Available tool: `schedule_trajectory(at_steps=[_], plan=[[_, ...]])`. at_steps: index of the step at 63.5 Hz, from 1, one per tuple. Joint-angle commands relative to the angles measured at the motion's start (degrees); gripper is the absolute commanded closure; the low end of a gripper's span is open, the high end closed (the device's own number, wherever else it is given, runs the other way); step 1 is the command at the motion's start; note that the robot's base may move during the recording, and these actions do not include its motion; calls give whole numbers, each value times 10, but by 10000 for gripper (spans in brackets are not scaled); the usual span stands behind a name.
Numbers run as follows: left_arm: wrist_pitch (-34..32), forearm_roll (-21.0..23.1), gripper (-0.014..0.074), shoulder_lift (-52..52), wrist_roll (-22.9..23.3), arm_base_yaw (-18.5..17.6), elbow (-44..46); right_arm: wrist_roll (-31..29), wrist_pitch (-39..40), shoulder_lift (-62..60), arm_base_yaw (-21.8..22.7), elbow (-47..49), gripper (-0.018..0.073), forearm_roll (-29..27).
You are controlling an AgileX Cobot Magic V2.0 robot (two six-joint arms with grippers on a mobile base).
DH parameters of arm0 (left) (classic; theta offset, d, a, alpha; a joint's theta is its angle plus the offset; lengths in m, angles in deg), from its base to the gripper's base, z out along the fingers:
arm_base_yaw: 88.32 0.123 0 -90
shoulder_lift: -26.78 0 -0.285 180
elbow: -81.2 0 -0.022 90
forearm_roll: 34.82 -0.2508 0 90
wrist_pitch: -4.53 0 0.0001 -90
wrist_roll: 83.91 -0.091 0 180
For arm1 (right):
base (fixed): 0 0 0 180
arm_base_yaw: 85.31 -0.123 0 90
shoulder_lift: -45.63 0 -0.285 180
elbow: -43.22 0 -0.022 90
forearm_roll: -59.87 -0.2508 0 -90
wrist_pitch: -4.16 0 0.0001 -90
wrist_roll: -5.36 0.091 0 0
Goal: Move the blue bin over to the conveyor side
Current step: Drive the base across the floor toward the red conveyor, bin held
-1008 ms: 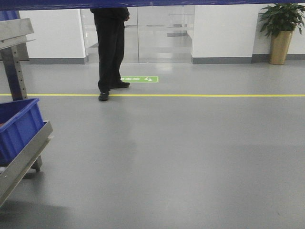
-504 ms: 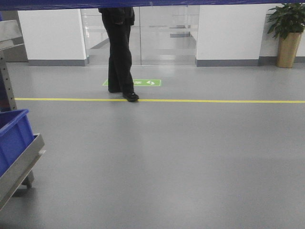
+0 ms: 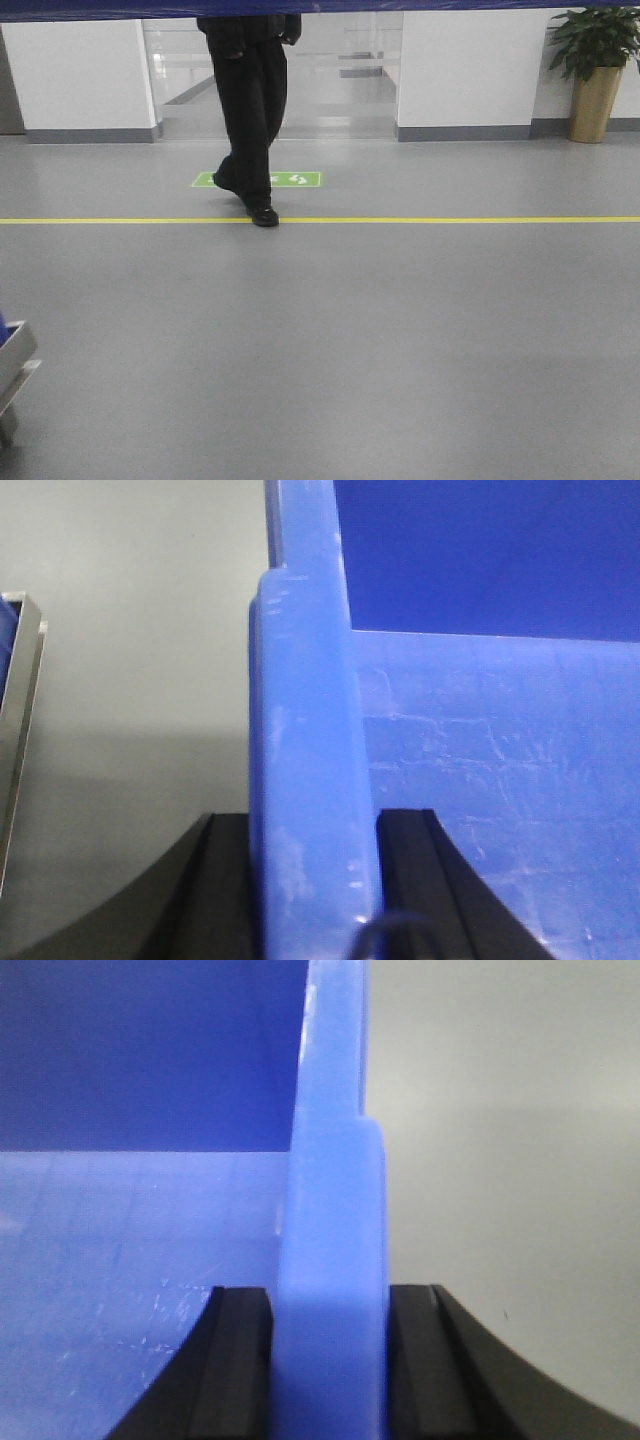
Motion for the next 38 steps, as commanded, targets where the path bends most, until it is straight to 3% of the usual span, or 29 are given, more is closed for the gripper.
schedule_trajectory(at_steps=[1,38], plan=[[-45,-16,614,-12,-3,-1,8,-9,56,-12,3,8,641,34],[-52,-27,614,-12,-3,-1,8,-9,59,-12,3,8,641,34]])
